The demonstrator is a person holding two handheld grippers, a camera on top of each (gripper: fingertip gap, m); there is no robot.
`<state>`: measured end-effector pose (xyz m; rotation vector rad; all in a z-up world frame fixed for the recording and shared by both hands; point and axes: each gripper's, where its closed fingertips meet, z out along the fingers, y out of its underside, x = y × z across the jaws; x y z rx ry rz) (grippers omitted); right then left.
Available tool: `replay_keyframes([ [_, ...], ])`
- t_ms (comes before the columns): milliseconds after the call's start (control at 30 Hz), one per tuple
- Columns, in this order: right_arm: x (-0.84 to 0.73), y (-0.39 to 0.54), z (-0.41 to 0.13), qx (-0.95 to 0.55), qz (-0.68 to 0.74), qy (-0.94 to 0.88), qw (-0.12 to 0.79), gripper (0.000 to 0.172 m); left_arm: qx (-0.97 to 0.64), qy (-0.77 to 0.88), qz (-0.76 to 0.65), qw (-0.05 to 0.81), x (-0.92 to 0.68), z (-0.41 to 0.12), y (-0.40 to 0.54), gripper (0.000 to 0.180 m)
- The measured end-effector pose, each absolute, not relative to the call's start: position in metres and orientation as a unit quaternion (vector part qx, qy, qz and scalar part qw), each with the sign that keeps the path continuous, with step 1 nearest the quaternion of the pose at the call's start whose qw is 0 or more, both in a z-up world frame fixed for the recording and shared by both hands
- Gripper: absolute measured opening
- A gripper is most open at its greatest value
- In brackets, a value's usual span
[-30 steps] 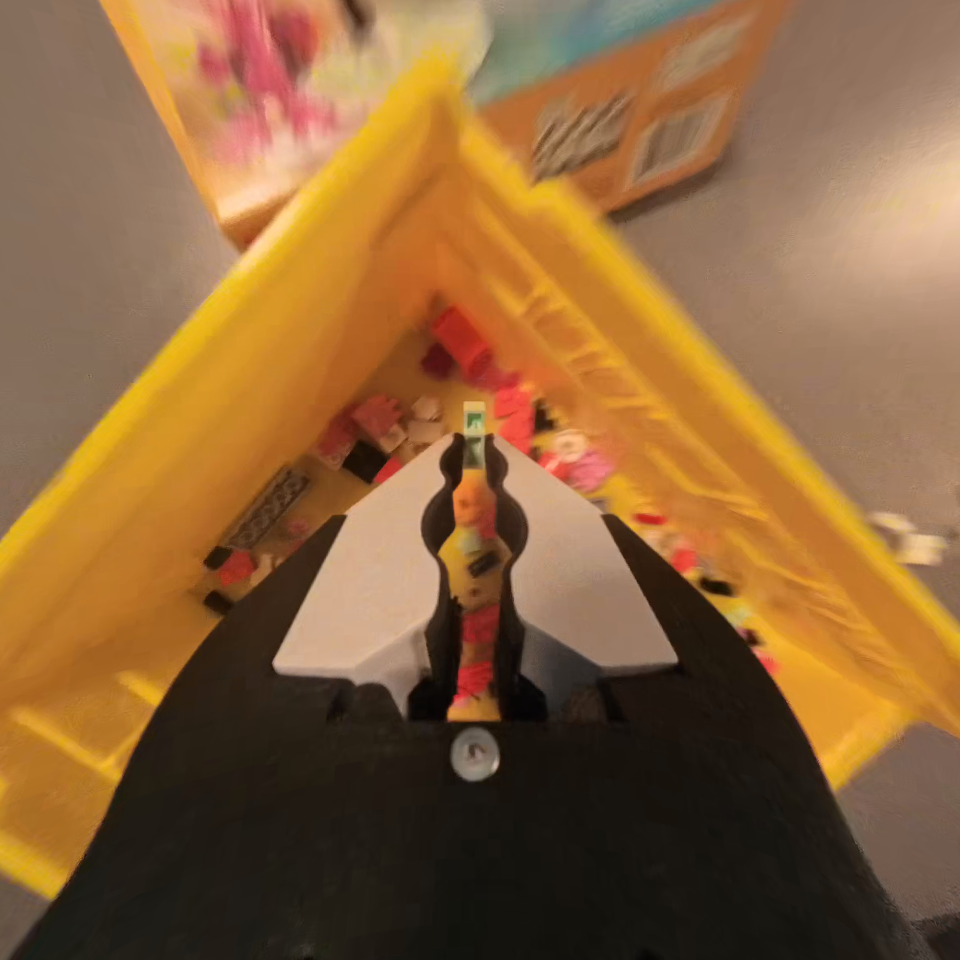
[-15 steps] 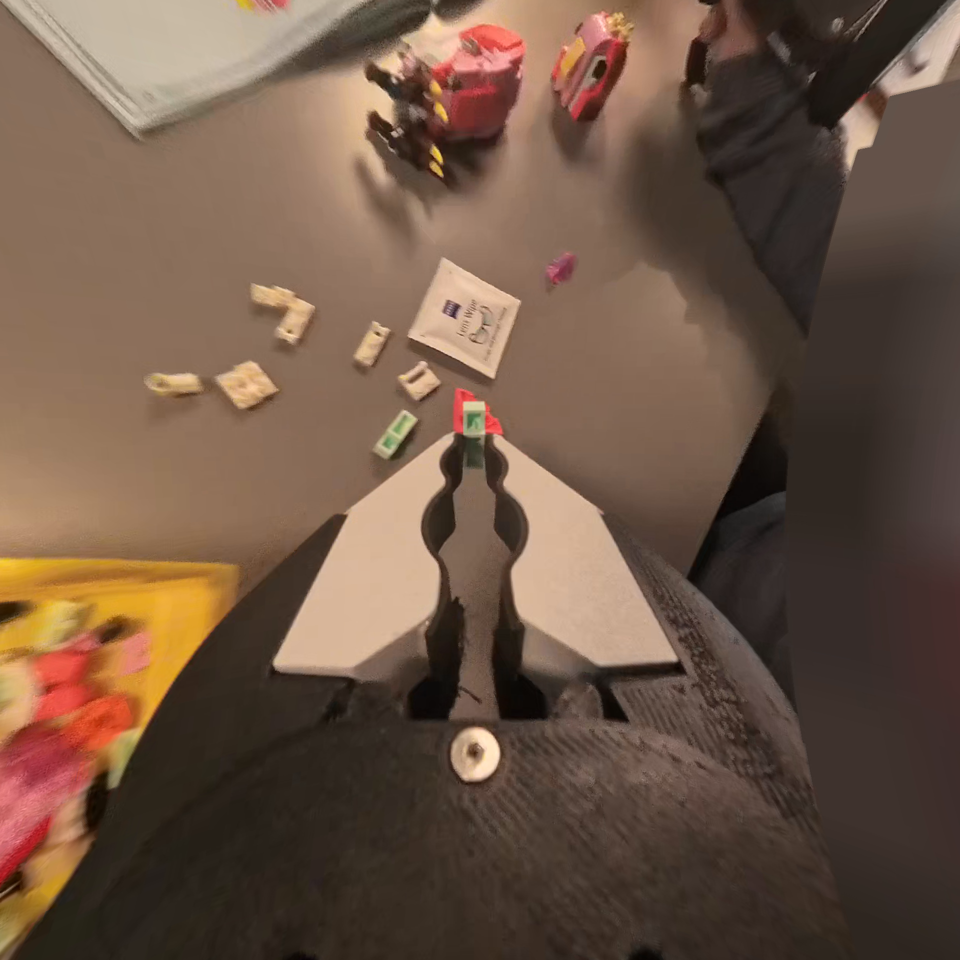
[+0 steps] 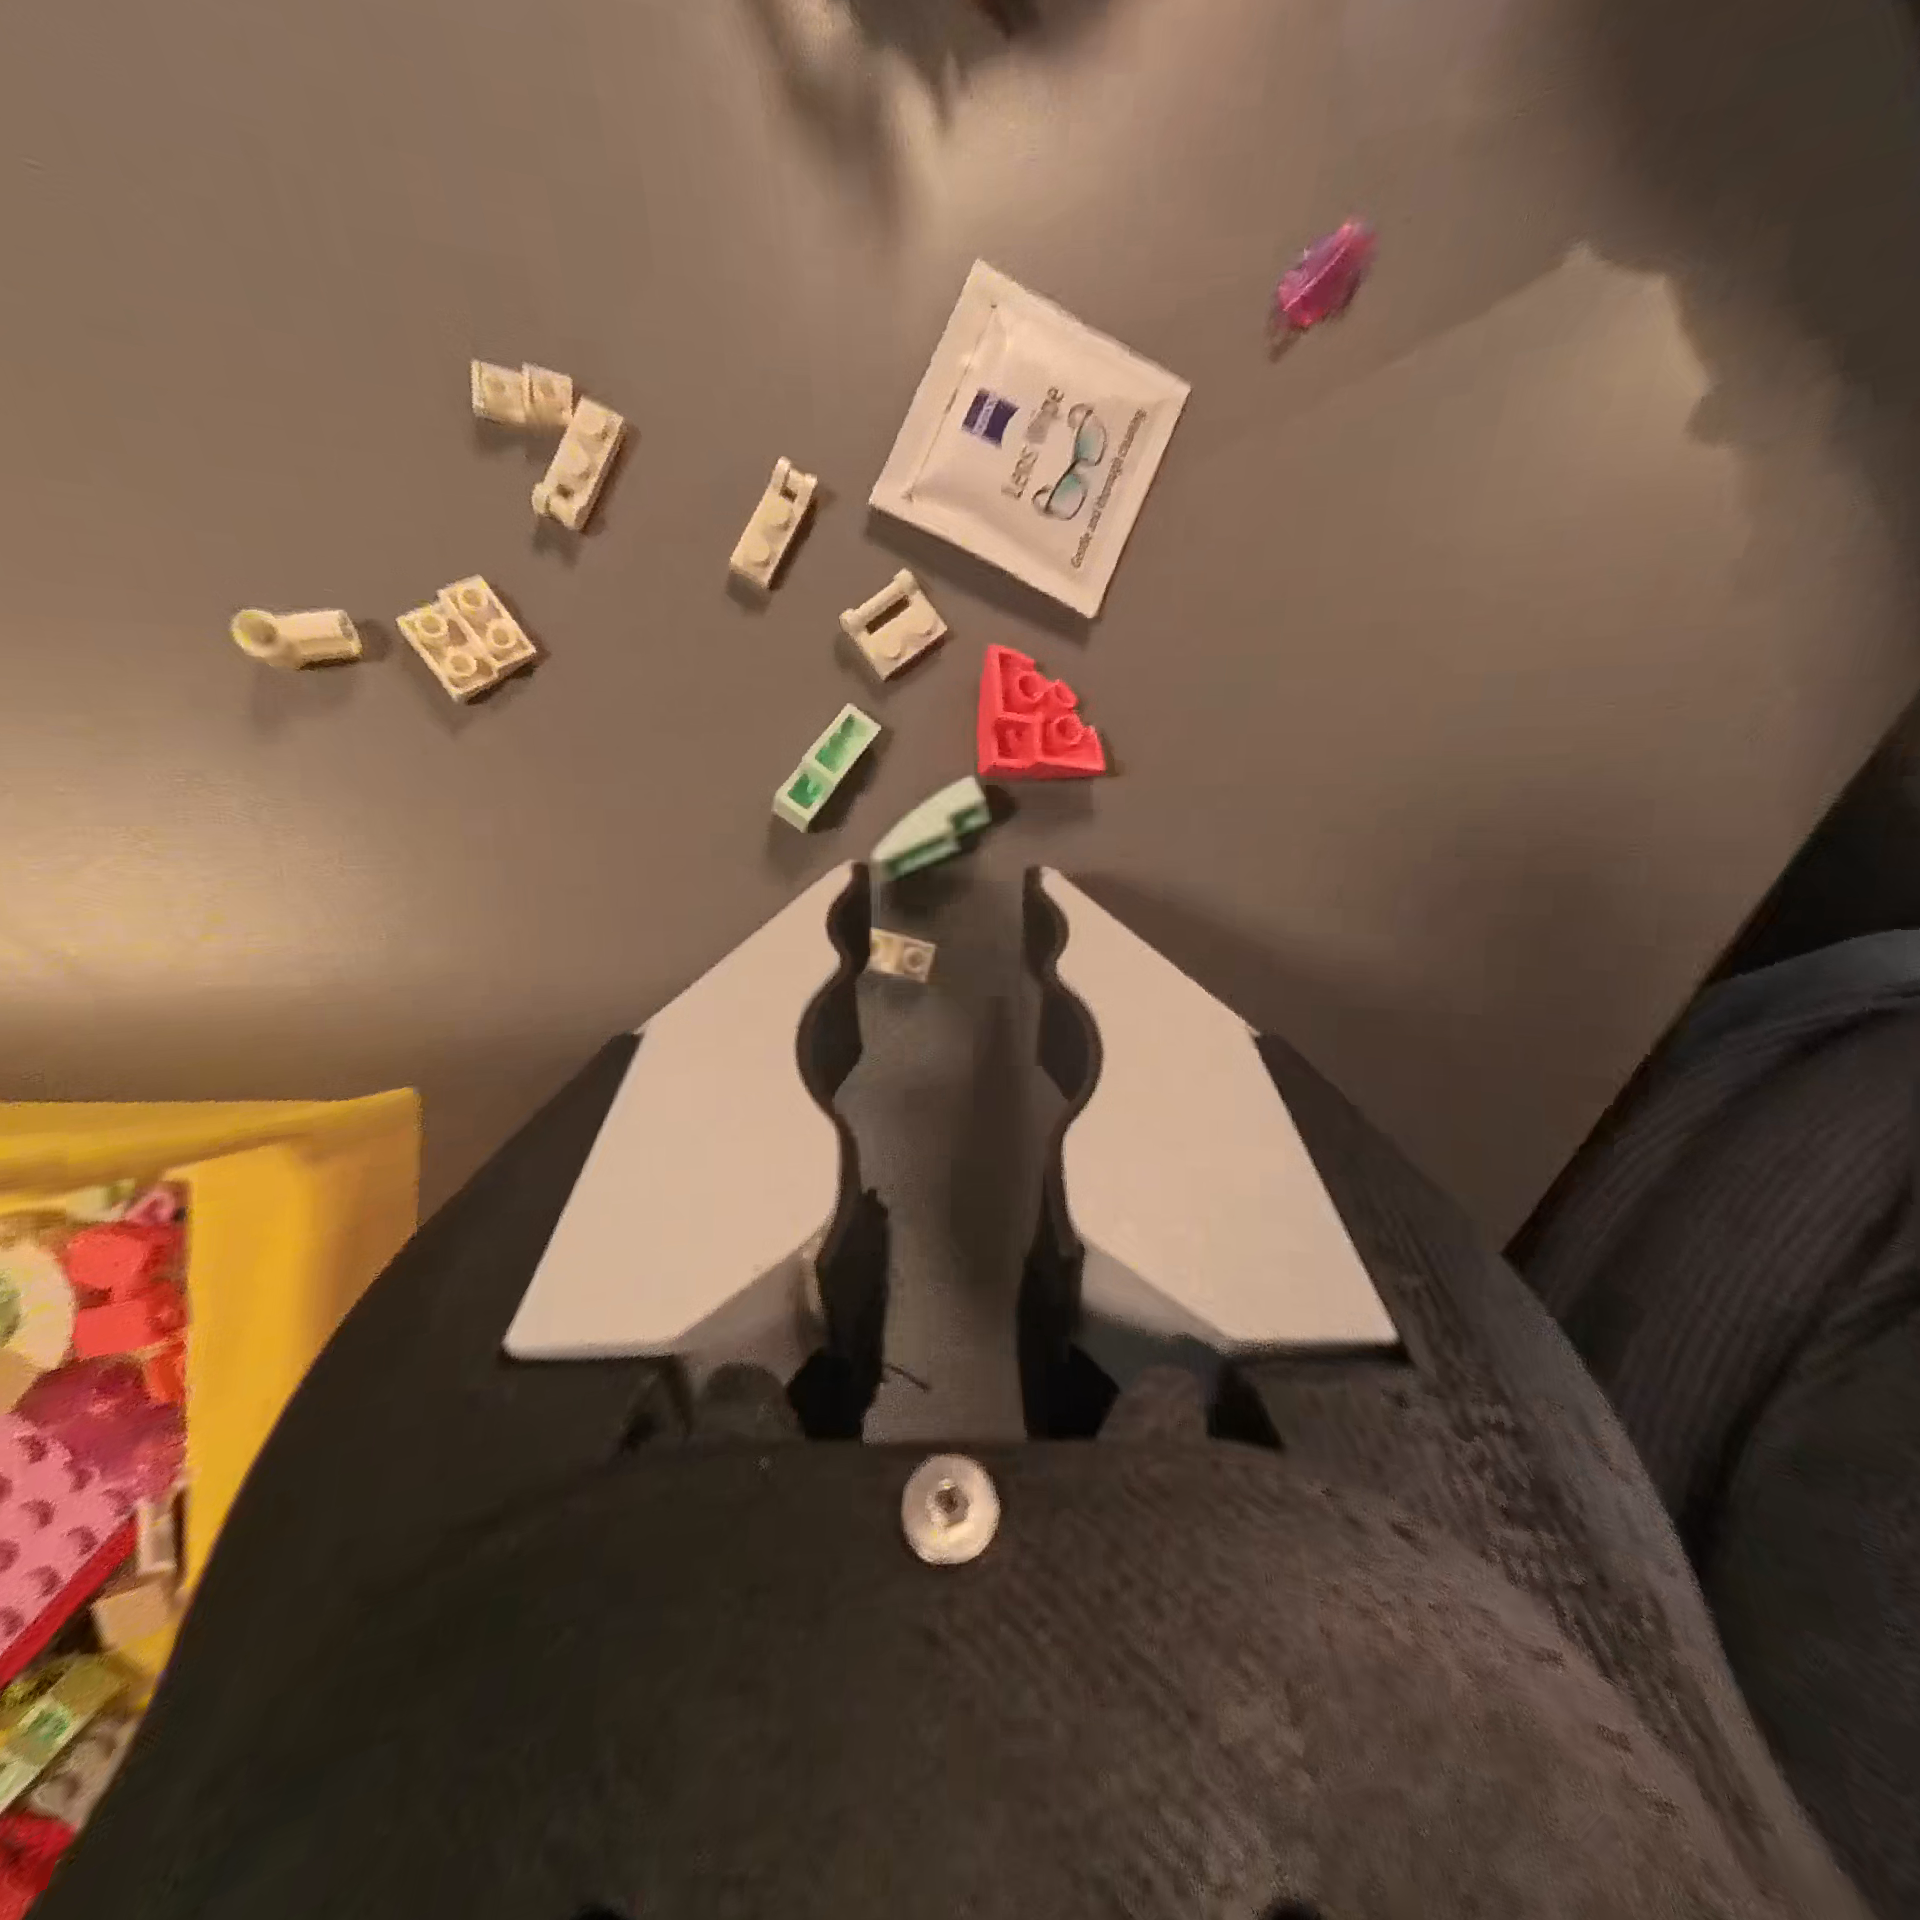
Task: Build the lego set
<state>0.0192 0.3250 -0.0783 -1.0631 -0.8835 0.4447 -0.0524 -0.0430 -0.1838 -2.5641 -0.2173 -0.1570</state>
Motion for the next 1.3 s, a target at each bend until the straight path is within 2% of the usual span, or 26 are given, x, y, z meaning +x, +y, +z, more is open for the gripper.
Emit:
replay_keyframes([
  [133,0.019,0.324,-0.078,-0.484,0.205,-0.405,0.748,0.0,-0.918,-0.105,-0.043,0.381,-0.076,-0.119,-0.054,0.028],
  [267,0.019,0.321,-0.076,-0.478,0.213,-0.405,0.75,0.0,-0.858,-0.244,-0.026,0.451,-0.149,-0.055,-0.105,0.021],
  [367,0.018,0.32,-0.077,-0.478,0.217,-0.408,0.747,0.0,-0.873,-0.325,-0.045,0.361,-0.182,-0.072,-0.151,0.008],
  [500,0.017,0.32,-0.077,-0.478,0.217,-0.409,0.746,0.0,-0.918,-0.35,-0.059,0.175,-0.189,-0.132,-0.187,0.011],
  [567,0.018,0.32,-0.077,-0.479,0.218,-0.408,0.746,0.0,-0.927,-0.352,-0.069,0.111,-0.184,-0.154,-0.196,0.016],
  [700,0.017,0.32,-0.078,-0.48,0.217,-0.41,0.745,0.0,-0.95,-0.295,-0.043,0.094,-0.189,-0.168,-0.192,0.01],
  [900,0.017,0.32,-0.078,-0.481,0.219,-0.411,0.743,0.0,-0.986,-0.164,-0.027,0.025,-0.187,-0.179,-0.209,0.019],
  [1100,0.017,0.321,-0.078,-0.482,0.22,-0.409,0.743,0.0,-0.99,-0.139,-0.034,0.01,-0.184,-0.192,-0.208,0.023],
  [1200,0.017,0.321,-0.078,-0.483,0.222,-0.408,0.742,0.0,-0.989,-0.147,-0.031,0.003,-0.187,-0.193,-0.211,0.007],
  [1300,0.017,0.321,-0.078,-0.483,0.223,-0.408,0.742,0.0,-0.989,-0.139,-0.051,0.011,-0.183,-0.191,-0.21,0.007],
])
